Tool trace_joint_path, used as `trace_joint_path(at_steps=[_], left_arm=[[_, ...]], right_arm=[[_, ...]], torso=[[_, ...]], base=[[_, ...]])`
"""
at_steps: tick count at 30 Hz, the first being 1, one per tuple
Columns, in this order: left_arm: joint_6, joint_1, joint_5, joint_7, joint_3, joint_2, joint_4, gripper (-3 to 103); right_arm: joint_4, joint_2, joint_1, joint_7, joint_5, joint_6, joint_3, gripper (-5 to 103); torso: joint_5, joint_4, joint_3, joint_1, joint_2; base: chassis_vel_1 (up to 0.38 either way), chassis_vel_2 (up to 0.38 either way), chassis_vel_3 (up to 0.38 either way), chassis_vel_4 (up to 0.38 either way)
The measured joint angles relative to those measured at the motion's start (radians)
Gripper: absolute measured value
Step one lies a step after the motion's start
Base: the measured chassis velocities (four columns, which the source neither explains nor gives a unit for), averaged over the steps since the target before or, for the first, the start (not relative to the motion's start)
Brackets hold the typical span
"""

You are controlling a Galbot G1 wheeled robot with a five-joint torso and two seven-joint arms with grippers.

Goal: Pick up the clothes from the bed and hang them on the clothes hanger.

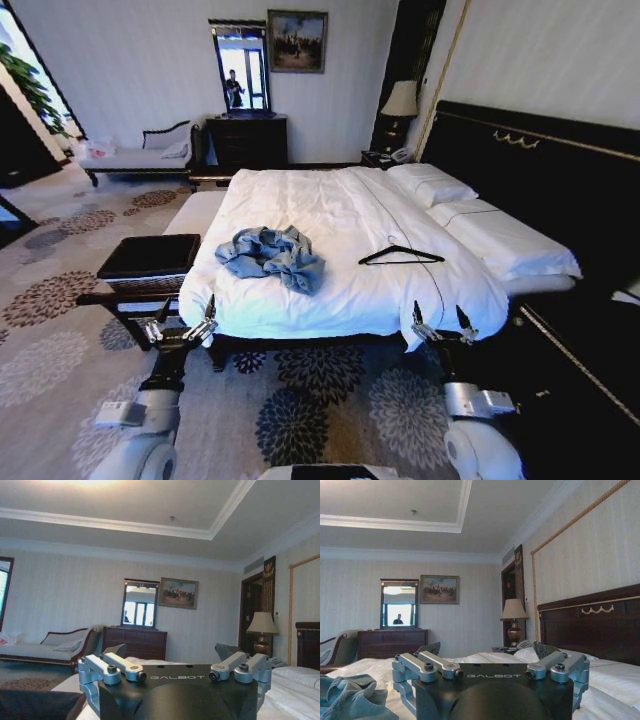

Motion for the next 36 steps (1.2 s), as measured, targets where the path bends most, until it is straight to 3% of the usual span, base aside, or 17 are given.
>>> trace_joint_path(at_steps=[9, 20, 28, 31, 36], left_arm=[[-0.017, 0.011, 0.053, 0.004, 0.021, -0.027, 0.033, 100], [-0.029, 0.026, -0.023, 0.033, -0.007, -0.007, 0.037, 100], [-0.006, -0.007, -0.096, 0.065, -0.111, 0.105, 0.035, 100], [-0.006, -0.003, -0.099, 0.068, -0.112, 0.11, 0.032, 100], [-0.003, 0.009, -0.084, 0.071, -0.08, 0.064, 0.006, 100]], right_arm=[[-0.034, -0.002, 0.017, -0.014, 0.009, 0.027, -0.013, 100], [0.0, -0.003, 0.009, -0.017, 0.039, 0.027, -0.015, 100], [-0.008, -0.044, 0.007, -0.016, 0.038, 0.018, 0.035, 100], [-0.012, -0.049, 0.005, -0.016, 0.04, 0.021, 0.037, 100], [-0.009, -0.029, -0.001, -0.038, 0.017, 0.035, 0.006, 100]], torso=[[-0.0001, -0.0001, 0.0, 0.0, 0.0], [-0.0003, 0.0, 0.0, 0.0, 0.0], [-0.0001, -0.0001, 0.0, 0.0, 0.0], [-0.0002, -0.0001, 0.0, 0.0, 0.0], [0.0001, 0.0, 0.0, 0.0, 0.0]], base=[[0.0, 0.0, 0.0, 0.0], [0.0, 0.0, 0.0, 0.0], [0.0, 0.0, 0.0, 0.0], [0.0, 0.0, 0.0, 0.0], [0.0, 0.0, 0.0, 0.0]])
